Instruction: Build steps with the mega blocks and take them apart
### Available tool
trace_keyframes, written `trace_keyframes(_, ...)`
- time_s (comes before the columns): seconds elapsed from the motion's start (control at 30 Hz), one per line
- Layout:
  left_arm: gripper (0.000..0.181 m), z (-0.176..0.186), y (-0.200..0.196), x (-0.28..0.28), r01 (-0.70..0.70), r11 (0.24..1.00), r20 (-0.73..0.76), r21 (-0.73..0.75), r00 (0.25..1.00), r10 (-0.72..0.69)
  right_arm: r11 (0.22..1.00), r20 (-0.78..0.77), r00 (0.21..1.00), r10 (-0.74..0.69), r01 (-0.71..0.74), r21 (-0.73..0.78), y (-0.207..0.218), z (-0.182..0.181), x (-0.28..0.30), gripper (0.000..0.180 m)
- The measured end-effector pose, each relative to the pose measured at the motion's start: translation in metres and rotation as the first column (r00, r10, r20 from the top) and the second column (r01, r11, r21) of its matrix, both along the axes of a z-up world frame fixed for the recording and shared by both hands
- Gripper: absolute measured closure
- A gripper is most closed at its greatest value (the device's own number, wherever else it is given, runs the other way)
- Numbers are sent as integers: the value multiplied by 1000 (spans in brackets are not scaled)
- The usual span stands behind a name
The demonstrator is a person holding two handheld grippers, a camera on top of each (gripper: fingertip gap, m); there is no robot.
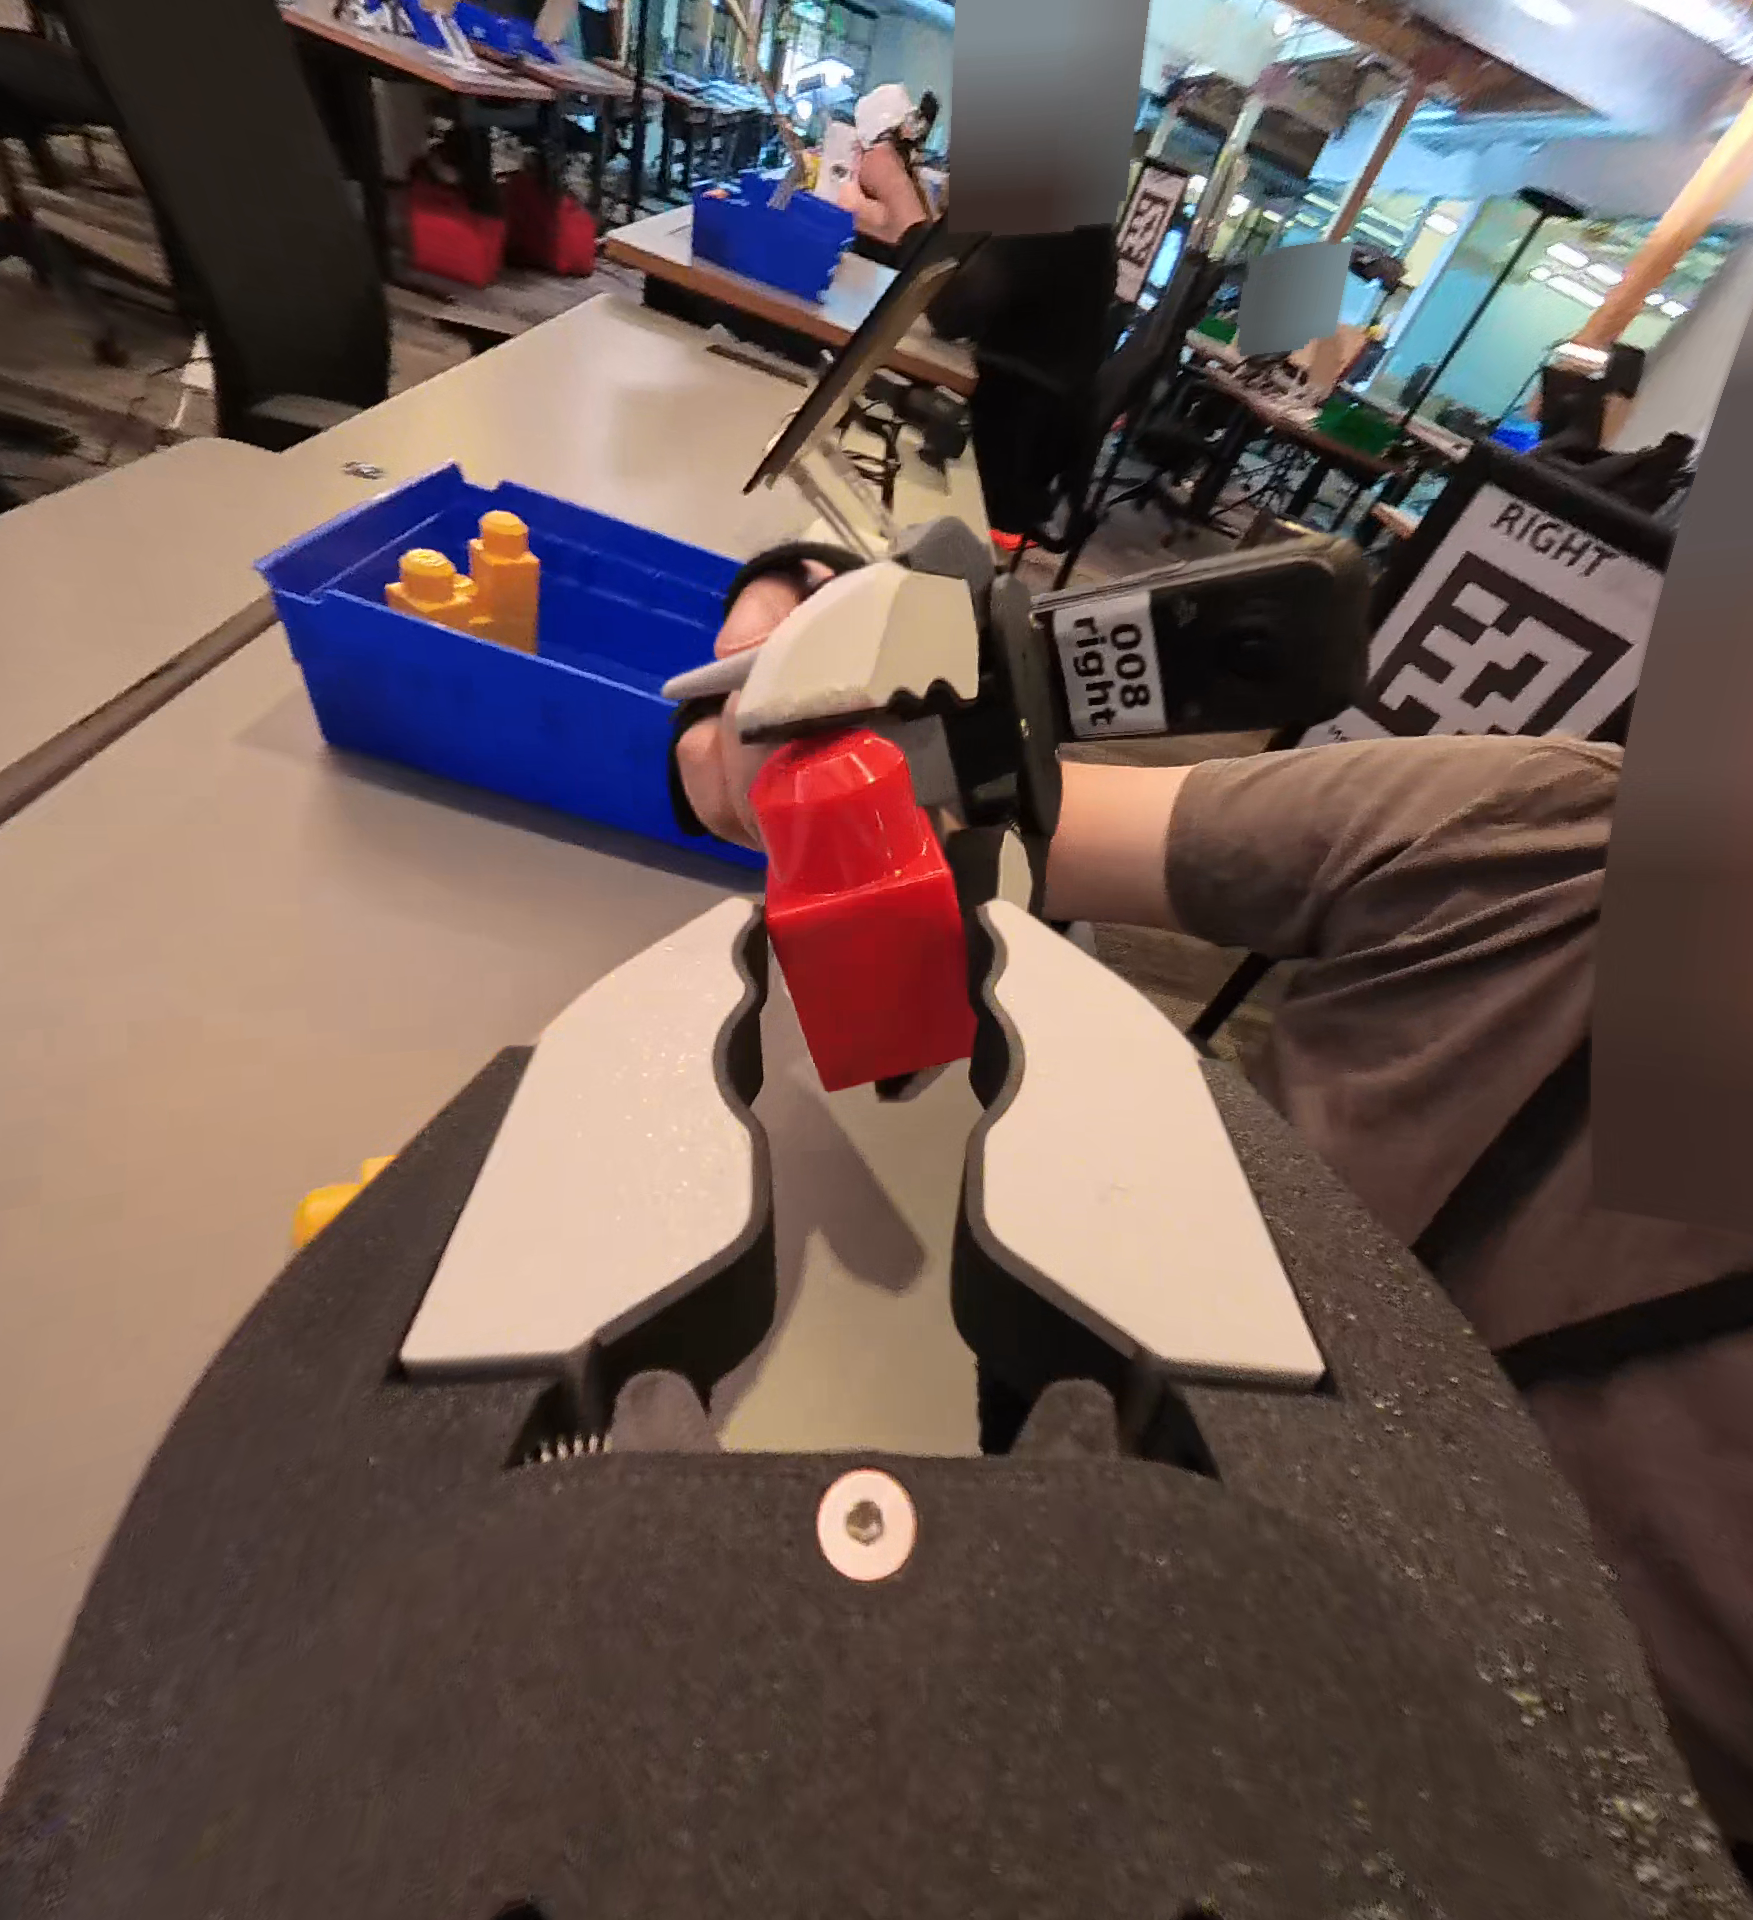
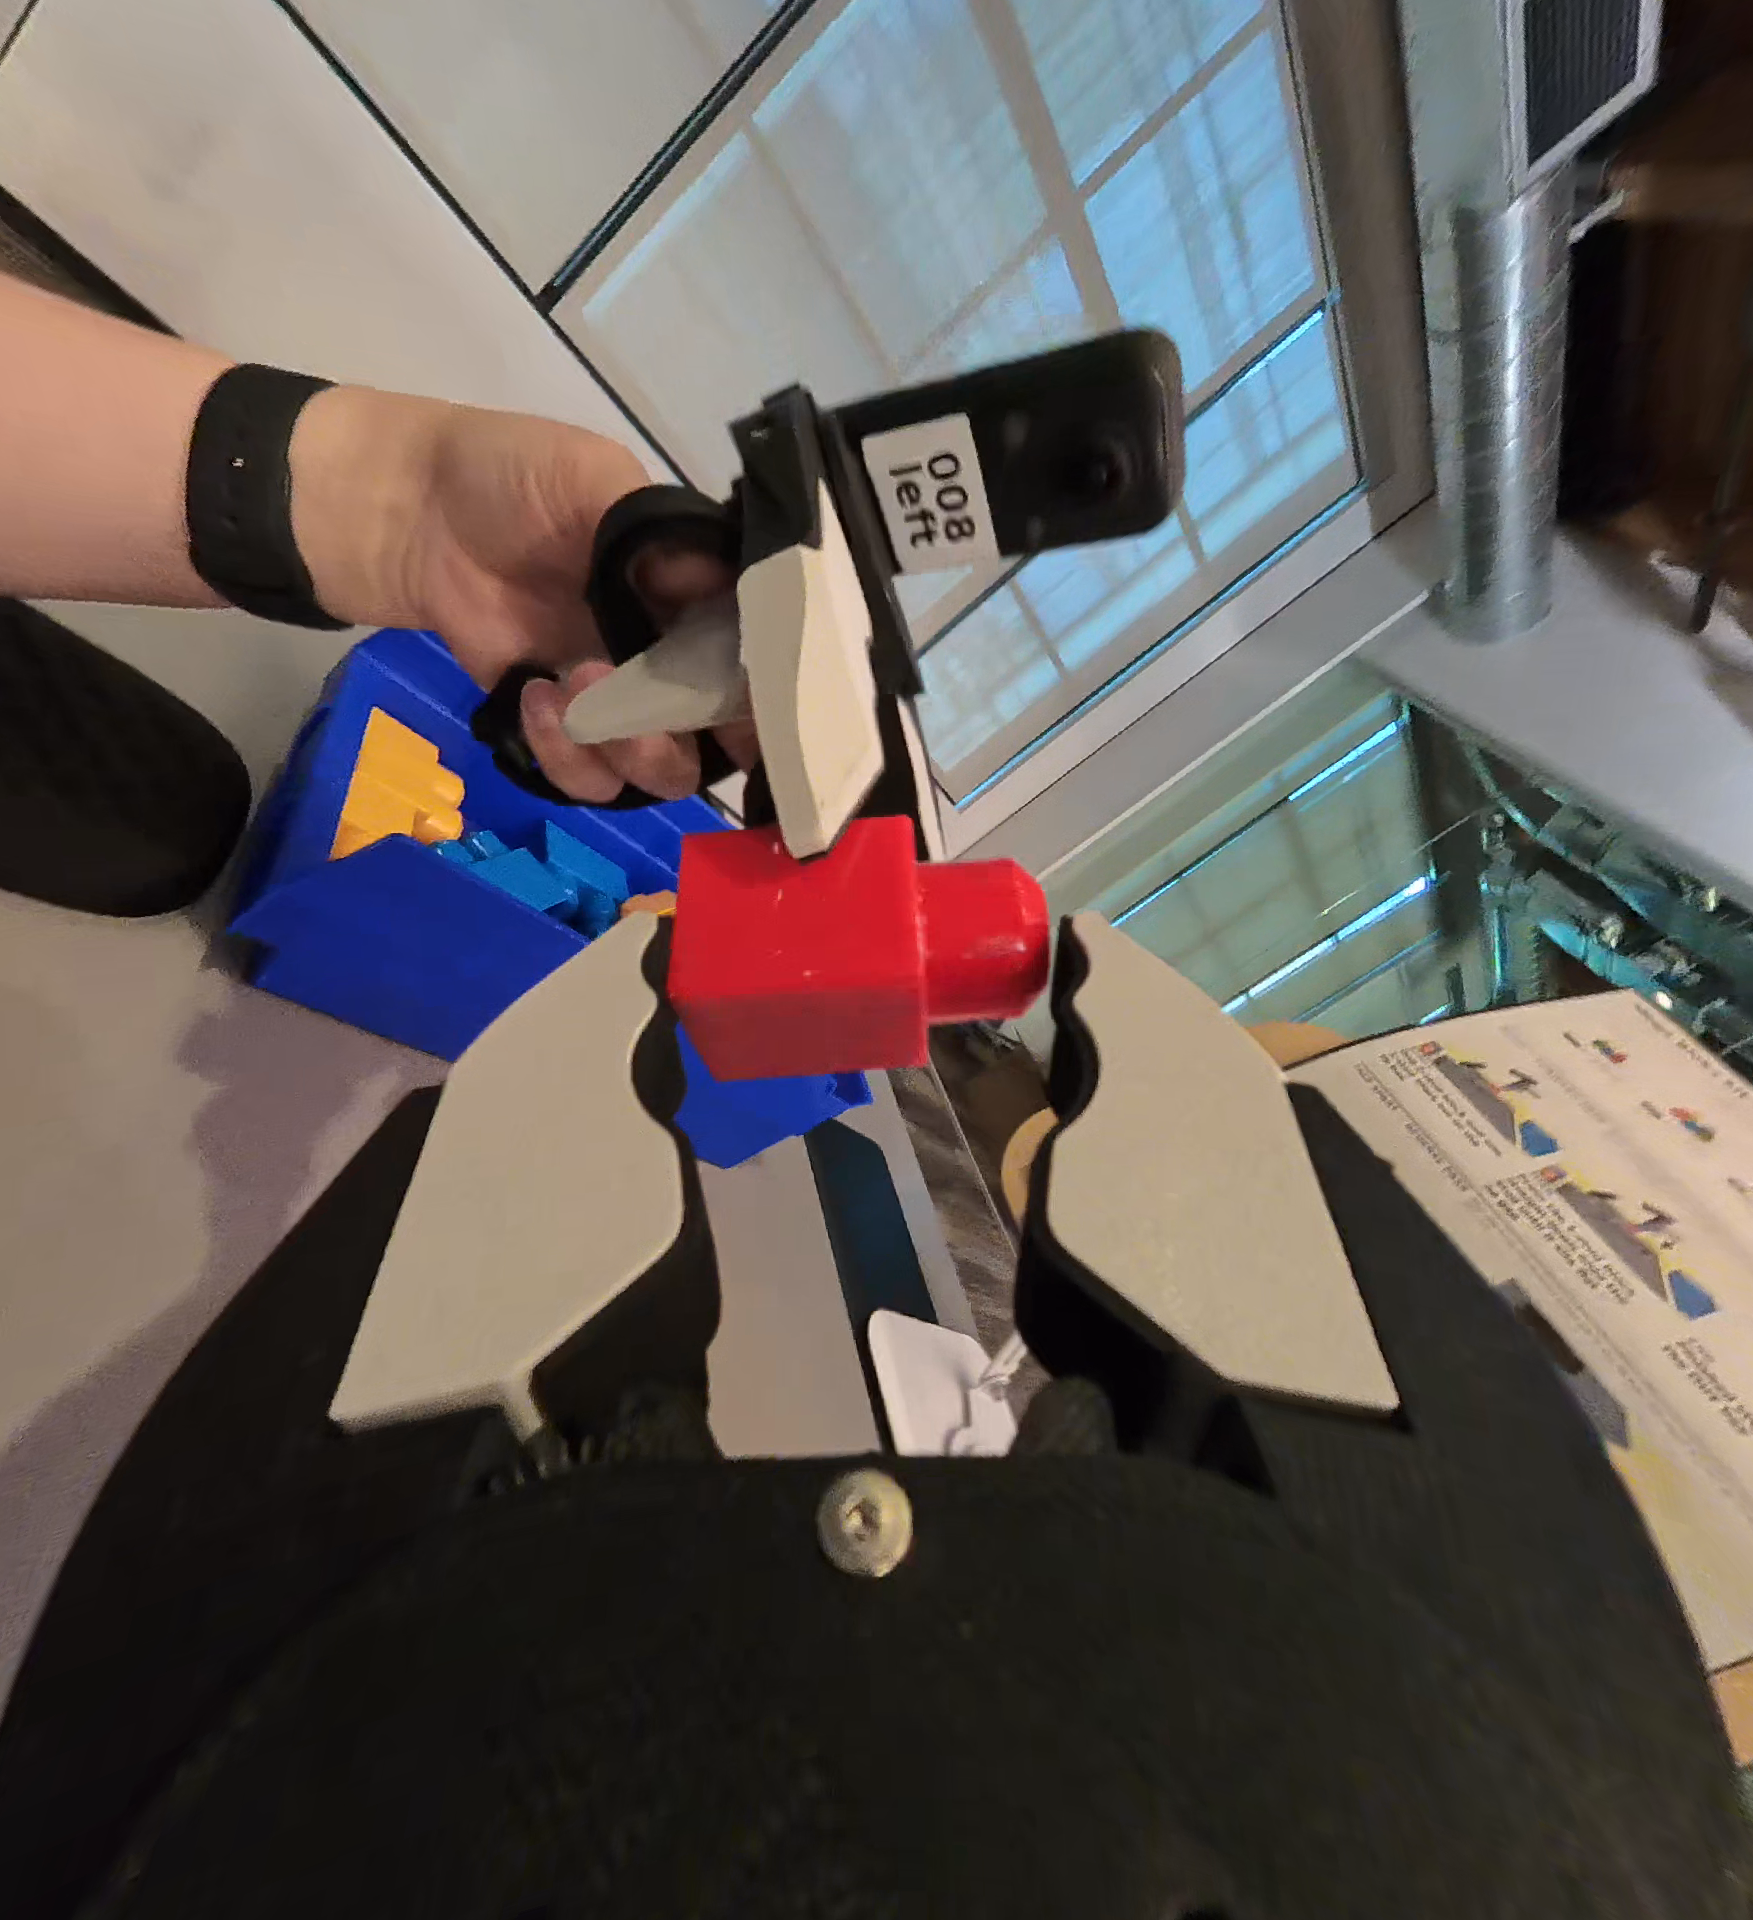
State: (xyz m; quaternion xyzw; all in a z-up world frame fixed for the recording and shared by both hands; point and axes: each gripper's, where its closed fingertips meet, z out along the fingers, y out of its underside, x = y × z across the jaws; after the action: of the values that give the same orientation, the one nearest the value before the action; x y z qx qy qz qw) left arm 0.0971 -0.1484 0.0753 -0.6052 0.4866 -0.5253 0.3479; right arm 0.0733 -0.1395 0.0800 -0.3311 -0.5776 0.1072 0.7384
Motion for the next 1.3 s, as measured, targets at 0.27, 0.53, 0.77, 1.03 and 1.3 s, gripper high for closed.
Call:
trace_keyframes(0.27, 133, -3, 25, -10, -107, 994, 18, 17, 994, 107, 980, 412, 903, -125, 178, -91, 25, -32, 25, 111)
trace_keyframes(0.53, 135, -5, 38, -26, -282, 897, -29, 342, 950, 310, 526, 937, 347, -50, 806, -271, 96, -185, 155, 111)
trace_keyframes(0.77, 115, -138, 64, -10, -182, 874, -531, 450, 733, 425, 379, 971, 226, 73, 894, -237, 101, -230, 182, 110)
trace_keyframes(1.03, 108, -181, 65, 7, -139, 918, -645, 372, 672, 363, 350, 976, 195, 91, 912, -215, 102, -235, 194, 110)
trace_keyframes(1.3, 108, -167, 68, -1, -192, 916, -609, 353, 696, 380, 354, 974, 200, 106, 908, -225, 101, -238, 193, 110)
